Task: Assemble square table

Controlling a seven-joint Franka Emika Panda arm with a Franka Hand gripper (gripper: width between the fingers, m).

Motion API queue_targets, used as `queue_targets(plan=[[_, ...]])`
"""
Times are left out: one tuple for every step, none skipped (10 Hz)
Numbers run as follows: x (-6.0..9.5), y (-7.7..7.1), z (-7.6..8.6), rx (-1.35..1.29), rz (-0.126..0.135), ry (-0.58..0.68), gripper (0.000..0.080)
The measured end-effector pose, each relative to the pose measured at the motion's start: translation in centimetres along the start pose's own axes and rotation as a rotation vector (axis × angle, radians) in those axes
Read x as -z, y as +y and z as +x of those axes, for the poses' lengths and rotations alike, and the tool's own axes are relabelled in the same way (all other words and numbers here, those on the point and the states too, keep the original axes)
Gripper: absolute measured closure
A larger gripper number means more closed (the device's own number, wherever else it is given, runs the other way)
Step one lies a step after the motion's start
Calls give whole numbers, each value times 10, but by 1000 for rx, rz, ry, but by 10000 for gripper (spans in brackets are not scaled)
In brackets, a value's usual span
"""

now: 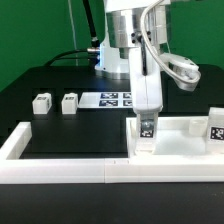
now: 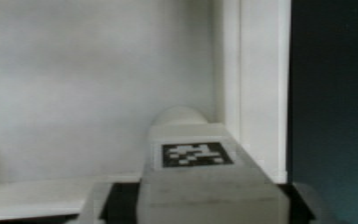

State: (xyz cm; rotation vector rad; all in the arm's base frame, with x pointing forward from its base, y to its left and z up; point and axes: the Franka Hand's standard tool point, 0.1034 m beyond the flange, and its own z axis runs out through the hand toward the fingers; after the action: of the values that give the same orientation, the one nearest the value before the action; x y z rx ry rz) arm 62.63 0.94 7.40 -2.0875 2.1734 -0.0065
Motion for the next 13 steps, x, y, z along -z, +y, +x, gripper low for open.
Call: queue_targets(plan=[[0, 0, 0, 27, -1, 0, 508], [0, 1, 2, 148, -6, 12, 402], [0, 1, 4, 378, -16, 31, 267], [-1, 0, 5, 602, -25, 41, 267], [-1, 0, 9, 726, -27, 37, 172], [-1, 0, 9, 758, -27, 37, 156], [-1, 0, 9, 804, -28, 37, 156], [-1, -1, 9, 922, -34, 46, 151], [0, -4, 1, 1127, -47, 87, 151], [-1, -5, -4, 1271, -44, 98, 151], [-1, -5, 0, 1265, -45, 97, 151], [-1, -5, 1, 1259, -45, 97, 151], [-1, -5, 0, 1241, -44, 97, 253]])
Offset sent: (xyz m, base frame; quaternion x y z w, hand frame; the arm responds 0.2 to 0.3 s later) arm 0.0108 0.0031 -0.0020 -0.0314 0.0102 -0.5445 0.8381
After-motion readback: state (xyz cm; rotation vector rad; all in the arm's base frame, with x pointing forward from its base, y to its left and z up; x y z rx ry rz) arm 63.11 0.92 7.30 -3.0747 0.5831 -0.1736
